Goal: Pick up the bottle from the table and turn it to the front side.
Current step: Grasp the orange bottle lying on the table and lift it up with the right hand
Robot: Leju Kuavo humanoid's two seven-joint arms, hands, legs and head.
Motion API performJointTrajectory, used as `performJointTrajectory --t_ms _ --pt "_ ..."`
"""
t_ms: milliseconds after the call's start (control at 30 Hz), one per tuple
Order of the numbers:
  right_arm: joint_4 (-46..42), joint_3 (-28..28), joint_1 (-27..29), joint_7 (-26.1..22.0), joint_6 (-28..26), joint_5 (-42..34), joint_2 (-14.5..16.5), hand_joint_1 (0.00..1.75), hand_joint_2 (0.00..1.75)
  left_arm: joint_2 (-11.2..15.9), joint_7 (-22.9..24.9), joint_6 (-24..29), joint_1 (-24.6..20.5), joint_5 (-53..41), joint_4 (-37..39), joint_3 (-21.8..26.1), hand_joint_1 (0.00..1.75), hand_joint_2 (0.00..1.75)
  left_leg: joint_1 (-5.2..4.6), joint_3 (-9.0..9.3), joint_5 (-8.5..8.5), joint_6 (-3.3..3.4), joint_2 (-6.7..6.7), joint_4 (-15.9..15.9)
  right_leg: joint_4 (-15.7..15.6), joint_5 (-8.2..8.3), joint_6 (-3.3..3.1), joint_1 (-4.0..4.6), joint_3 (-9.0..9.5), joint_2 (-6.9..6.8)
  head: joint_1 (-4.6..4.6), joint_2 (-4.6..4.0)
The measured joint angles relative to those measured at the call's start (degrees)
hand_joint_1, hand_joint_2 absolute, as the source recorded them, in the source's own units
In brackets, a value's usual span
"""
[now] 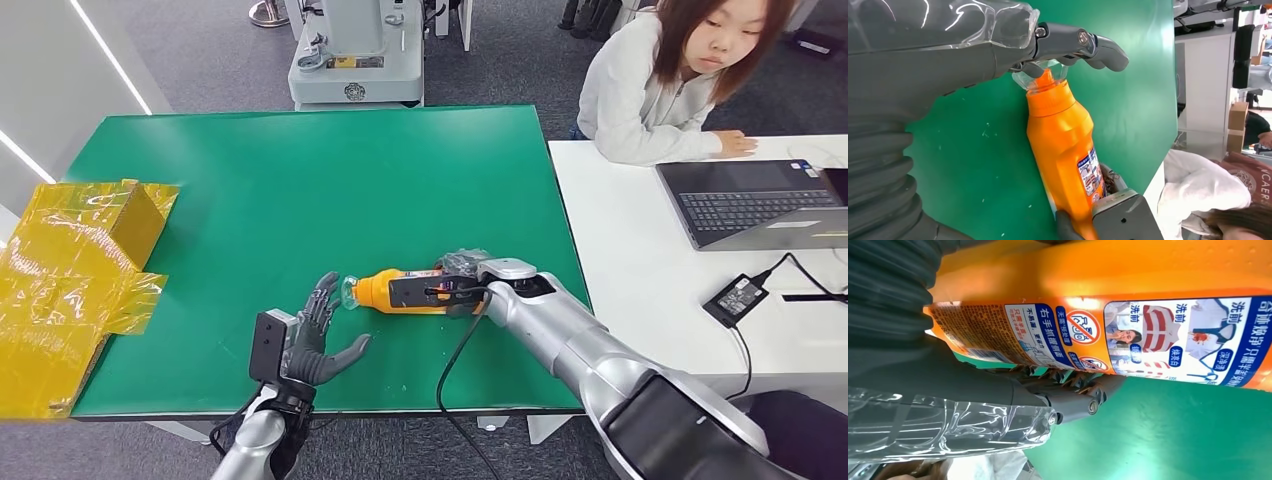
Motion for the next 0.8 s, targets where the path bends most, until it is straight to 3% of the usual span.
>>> performJointTrajectory --t_ms 233,400,500,633,800 --pt "-1.19 0.20 1.10 -2.72 -3.19 -2.02 -0.61 1.75 1.75 0.11 -0.14 -0.75 0.12 0.62 0.00 0.07 0.00 1.75 0.00 0.01 0.00 0.00 0.00 0.00 -0.01 0.00 0.00 0.00 -0.01 0.00 -0.01 0.00" --pt "-2.61 -5.74 5.41 -18.18 -8.15 -15.21 -2.90 1.75 1.75 0.22 -1.58 -1.39 1.10 0.69 0.01 0.07 0.00 1.75 0.00 -0.02 -0.01 0.01 -0.08 0.00 -0.04 -0.03 0.03 0.00 0.00 -0.09 0.00 0.00" --pt "-3.12 -10.22 8.13 -23.30 -9.58 -20.09 -3.80 1.75 1.75 0.28 -1.98 -1.07 1.49 0.61 0.02 0.09 0.00 1.75 0.00 -0.04 -0.02 0.01 -0.11 0.00 -0.05 -0.04 0.04 0.00 0.01 -0.12 0.00 0.00" --pt "-4.11 -13.04 10.17 -25.04 -10.43 -21.50 -4.06 1.75 1.75 0.28 -2.11 -0.82 1.64 0.48 0.01 0.20 0.00 1.75 0.00 -0.03 -0.02 0.01 -0.09 0.00 -0.05 -0.04 0.04 0.00 0.01 -0.10 -0.01 0.00" --pt "-14.13 -22.51 20.35 -24.89 -14.64 -20.61 -4.60 1.75 1.75 0.27 -2.01 -0.41 3.24 -0.82 -0.49 0.98 0.00 1.75 0.01 0.00 -0.02 0.01 -0.08 -0.02 -0.05 -0.05 0.04 0.01 0.01 -0.10 0.00 0.00"
